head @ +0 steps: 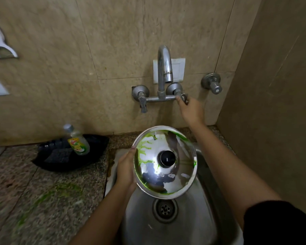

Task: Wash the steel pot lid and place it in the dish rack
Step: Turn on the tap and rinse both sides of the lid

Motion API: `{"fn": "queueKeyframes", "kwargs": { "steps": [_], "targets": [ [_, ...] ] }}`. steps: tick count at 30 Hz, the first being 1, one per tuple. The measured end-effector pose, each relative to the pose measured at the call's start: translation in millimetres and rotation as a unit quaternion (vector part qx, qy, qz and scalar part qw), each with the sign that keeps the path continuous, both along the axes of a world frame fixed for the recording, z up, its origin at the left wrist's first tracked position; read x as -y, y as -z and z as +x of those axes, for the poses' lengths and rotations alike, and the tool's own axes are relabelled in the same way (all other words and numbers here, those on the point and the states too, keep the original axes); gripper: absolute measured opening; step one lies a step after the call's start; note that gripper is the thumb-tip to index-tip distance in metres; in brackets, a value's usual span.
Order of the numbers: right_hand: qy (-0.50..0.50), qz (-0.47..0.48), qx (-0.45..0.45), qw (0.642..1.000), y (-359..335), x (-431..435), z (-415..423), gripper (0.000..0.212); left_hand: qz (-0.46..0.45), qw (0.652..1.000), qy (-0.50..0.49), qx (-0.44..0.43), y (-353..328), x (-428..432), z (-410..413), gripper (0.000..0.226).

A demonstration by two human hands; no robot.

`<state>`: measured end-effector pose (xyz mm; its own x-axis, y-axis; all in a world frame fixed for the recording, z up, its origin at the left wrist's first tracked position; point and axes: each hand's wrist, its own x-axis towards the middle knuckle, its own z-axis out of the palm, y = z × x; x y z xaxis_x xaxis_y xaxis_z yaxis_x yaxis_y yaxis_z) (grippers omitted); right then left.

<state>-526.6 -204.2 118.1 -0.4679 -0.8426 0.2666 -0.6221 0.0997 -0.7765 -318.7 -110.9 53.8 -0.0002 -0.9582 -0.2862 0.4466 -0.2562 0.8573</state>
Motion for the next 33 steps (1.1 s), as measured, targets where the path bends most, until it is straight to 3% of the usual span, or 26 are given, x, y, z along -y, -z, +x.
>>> {"fn": "queueKeyframes", "kwargs": {
  "steps": [5,19,23,28,33],
  "targets": [
    [0.025,0.005,0.002,1.0,1.9,9.4,2.4,0.048,0.0,1.0,-0.005,-0.01,2.2,1.6,5.7,0.027],
    [0.0,-0.021,0.104,0.994,0.6,8.1,0.1,0.039,0.014,0.999,-0.014,-0.03,7.3,6.7,-4.0,0.03],
    [-0.027,-0.009,0.17,0.985,3.6,-3.7,3.1,0.036,0.025,0.999,-0.018,-0.029,11.2,10.6,-5.2,0.039],
    [-0.113,0.084,0.014,0.99,56.3,-51.7,24.6,0.063,0.056,0.998,-0.009,-0.041,17.4,17.9,-0.1,0.03],
    [-0.245,0.158,-0.165,0.942,62.6,-62.4,49.6,0.069,0.052,0.998,-0.026,-0.014,24.2,23.5,-5.7,0.037]
  ]
}}
